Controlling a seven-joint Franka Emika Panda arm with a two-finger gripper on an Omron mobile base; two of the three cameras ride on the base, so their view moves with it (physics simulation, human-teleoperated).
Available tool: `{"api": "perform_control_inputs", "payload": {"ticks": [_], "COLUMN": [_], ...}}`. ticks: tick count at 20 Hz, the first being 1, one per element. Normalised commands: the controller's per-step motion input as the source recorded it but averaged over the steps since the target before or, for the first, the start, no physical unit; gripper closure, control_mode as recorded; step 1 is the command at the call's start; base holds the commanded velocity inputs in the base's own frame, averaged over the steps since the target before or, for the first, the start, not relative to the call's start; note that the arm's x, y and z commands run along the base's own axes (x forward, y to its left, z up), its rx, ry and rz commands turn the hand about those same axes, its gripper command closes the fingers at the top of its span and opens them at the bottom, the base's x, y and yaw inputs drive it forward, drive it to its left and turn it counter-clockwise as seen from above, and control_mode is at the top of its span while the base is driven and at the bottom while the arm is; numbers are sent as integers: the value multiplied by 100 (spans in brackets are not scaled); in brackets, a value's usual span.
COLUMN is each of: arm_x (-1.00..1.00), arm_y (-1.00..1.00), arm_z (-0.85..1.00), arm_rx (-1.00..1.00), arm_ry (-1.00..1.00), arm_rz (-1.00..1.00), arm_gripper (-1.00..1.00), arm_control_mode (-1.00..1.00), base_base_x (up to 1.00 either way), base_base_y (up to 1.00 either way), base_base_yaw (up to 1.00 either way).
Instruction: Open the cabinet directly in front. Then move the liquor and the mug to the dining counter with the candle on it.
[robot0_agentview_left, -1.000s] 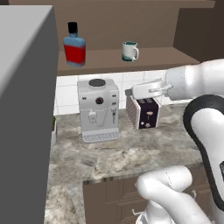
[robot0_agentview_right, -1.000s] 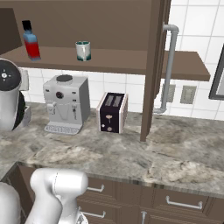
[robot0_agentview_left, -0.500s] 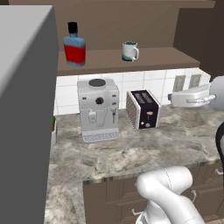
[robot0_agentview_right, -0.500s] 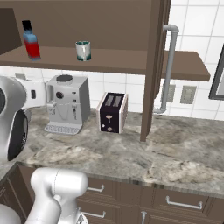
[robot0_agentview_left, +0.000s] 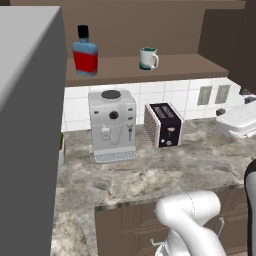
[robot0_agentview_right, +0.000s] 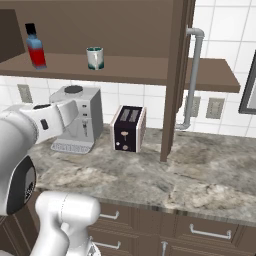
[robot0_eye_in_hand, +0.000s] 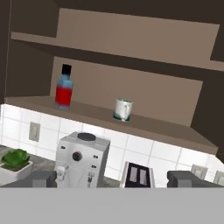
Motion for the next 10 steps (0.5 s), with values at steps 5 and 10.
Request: {"api": "perform_control_inputs", "payload": {"ticks": [5, 10], "arm_x": [1, 0], "arm_y": [0, 0], "arm_z": [0, 0], "arm_rx": [0, 0], "arm_ry": [-6, -1], "arm_rz": [0, 0], "arm_gripper": [-100, -100], "arm_control_mode": [-100, -100], "base_base_x": [0, 0], "base_base_y": [0, 0], "base_base_yaw": [0, 0]}}
